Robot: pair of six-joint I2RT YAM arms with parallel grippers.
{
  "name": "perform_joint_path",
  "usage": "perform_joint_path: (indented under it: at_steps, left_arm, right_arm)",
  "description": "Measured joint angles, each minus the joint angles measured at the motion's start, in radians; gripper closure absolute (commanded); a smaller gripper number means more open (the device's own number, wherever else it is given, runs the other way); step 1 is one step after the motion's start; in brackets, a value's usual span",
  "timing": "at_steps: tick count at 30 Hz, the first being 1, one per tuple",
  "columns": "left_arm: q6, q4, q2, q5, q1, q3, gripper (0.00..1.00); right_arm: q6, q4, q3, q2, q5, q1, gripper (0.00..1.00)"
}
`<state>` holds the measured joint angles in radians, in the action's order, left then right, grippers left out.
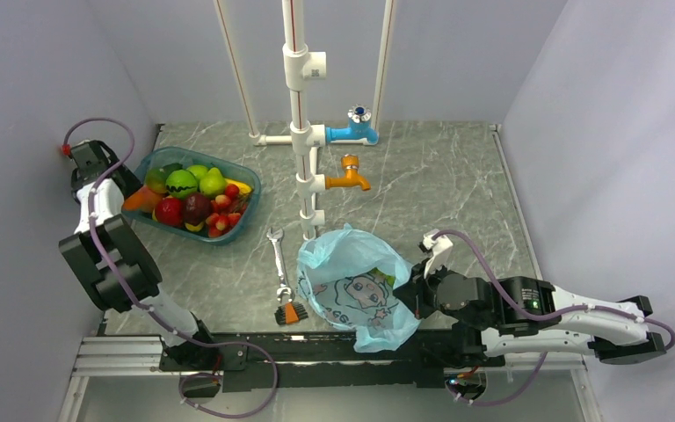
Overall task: Take the fake fruits out of the plastic bag
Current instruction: Place the fake fruit in the bin.
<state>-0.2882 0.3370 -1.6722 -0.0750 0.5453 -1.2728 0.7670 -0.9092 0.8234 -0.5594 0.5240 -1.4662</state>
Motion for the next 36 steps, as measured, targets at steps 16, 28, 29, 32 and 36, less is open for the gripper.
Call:
perform_joint_path:
  at_steps: [16, 28, 29, 32, 36]
  left_arm:
    - [0.013, -0.009, 0.003, 0.040, -0.043, 0.060, 0.37]
    - [0.002, 0.017, 0.003, 0.033, -0.065, 0.043, 0.01]
    - [0.002, 0.022, 0.003, 0.032, -0.066, 0.038, 0.01]
    - [0.001, 0.028, 0.008, 0.017, -0.075, 0.029, 0.01]
    - [0.005, 0.048, 0.050, -0.032, -0.113, 0.029, 0.01]
  right_arm:
    - [-0.001, -0.014, 0.012, -0.069, -0.012, 0.000, 1.00]
    - [0.039, -0.034, 0.013, -0.052, 0.027, 0.000, 1.00]
    - [0.042, -0.035, 0.013, -0.054, 0.029, 0.000, 1.00]
    - [0.049, -0.041, 0.013, -0.062, 0.037, 0.000, 1.00]
    - [0.052, -0.042, 0.013, -0.083, 0.044, 0.000, 1.00]
